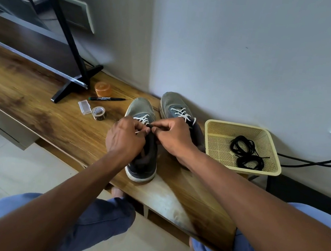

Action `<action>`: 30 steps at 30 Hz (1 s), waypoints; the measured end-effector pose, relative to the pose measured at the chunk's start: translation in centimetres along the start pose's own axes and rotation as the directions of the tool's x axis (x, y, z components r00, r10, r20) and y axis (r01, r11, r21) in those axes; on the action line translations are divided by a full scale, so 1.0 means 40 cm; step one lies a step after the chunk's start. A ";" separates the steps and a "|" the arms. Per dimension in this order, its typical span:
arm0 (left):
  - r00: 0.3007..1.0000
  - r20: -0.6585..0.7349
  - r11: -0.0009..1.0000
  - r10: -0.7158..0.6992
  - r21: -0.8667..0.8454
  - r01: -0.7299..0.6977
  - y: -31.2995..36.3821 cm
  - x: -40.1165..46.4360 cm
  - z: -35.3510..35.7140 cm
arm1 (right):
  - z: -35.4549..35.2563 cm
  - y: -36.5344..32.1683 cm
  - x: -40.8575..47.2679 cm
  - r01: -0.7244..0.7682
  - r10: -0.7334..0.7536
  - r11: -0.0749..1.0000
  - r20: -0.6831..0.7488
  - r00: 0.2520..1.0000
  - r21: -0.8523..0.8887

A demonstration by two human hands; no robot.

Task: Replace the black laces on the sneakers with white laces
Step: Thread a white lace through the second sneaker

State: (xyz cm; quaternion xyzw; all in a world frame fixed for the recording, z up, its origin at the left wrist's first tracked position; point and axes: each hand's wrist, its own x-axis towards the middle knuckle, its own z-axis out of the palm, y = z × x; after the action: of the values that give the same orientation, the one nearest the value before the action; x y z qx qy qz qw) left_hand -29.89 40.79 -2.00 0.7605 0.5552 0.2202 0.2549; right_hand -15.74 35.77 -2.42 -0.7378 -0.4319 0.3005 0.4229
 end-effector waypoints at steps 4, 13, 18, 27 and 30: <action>0.995 0.089 0.999 -0.033 -0.025 0.035 -0.012 0.018 -0.017 | 0.001 -0.010 -0.012 0.007 -0.006 0.999 0.006 1.000 -0.039; 0.976 0.214 0.991 -0.049 -0.112 0.074 -0.017 0.048 -0.041 | 0.001 -0.021 -0.010 -0.016 0.015 1.000 -0.034 0.999 -0.025; 0.982 0.189 0.995 -0.009 -0.092 0.027 -0.024 0.041 -0.042 | 0.002 -0.019 -0.011 0.019 -0.021 0.998 -0.039 0.999 -0.057; 0.993 0.121 0.993 0.004 -0.116 0.010 -0.017 0.035 -0.042 | 0.001 -0.032 -0.005 0.096 -0.101 0.991 -0.044 0.994 -0.098; 0.992 0.128 0.991 -0.021 -0.130 0.037 -0.018 0.034 -0.041 | 0.003 -0.033 -0.008 0.116 -0.122 0.988 -0.048 0.991 -0.105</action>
State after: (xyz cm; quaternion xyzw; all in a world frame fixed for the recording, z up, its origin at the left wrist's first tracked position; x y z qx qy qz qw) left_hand -31.06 42.52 -1.11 0.7462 0.5332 0.2041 0.3423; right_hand -16.47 35.88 -1.29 -0.7392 -0.4784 0.2322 0.4133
